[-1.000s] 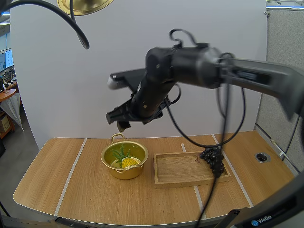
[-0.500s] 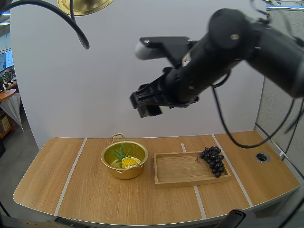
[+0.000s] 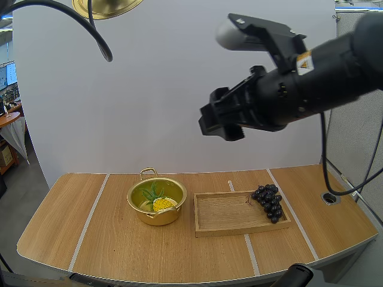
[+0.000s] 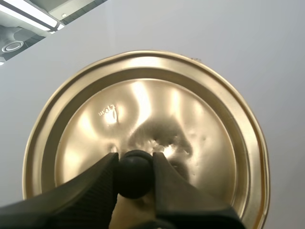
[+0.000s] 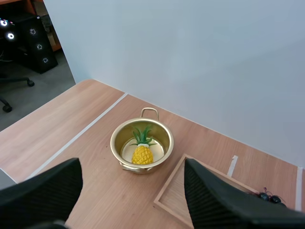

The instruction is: Open the pot, put the pineapple inside, and close it

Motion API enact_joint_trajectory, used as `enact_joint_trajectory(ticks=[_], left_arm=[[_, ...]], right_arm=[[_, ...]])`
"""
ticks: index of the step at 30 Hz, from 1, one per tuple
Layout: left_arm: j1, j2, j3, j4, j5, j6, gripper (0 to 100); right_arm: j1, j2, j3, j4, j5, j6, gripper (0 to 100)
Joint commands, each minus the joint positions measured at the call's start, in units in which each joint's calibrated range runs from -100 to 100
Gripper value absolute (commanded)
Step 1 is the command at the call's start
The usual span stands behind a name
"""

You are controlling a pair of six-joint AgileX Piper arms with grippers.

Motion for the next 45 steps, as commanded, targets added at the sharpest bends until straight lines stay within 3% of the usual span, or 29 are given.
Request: enact_joint_trajectory(ticks=[1, 11, 19, 21, 23, 24, 45], left_arm=[[-0.20, -0.5, -0.5, 0.8, -1.3, -0.7, 0], [-0.20, -0.5, -0.5, 0.8, -1.3, -0.7, 0], [-0.20, -0.5, -0.5, 0.8, -1.3, -0.7, 0], [-0.20, -0.5, -0.5, 0.8, -1.3, -0.7, 0], [-0.20, -0.5, -0.5, 0.8, -1.3, -0.7, 0], [-0.20, -0.5, -0.5, 0.8, -1.3, -0.7, 0], [-0.20, -0.5, -0.5, 0.8, -1.3, -0.7, 0]], right_arm=[[-1.0, -5.0, 2.3, -2.1, 0.2, -0.3, 100], [-1.9, -12.1, 16.7, -2.9, 0.2, -0.3, 100], [-2.0, -12.1, 17.7, -5.7, 0.2, -0.3, 100], [-2.0, -12.1, 17.7, -6.3, 0.2, -0.3, 66], [-2.0, -12.1, 17.7, -6.3, 0.2, -0.3, 13], [-2.0, -12.1, 17.7, -6.3, 0.2, -0.3, 0], [-2.0, -12.1, 17.7, -6.2, 0.2, 0.0, 0]])
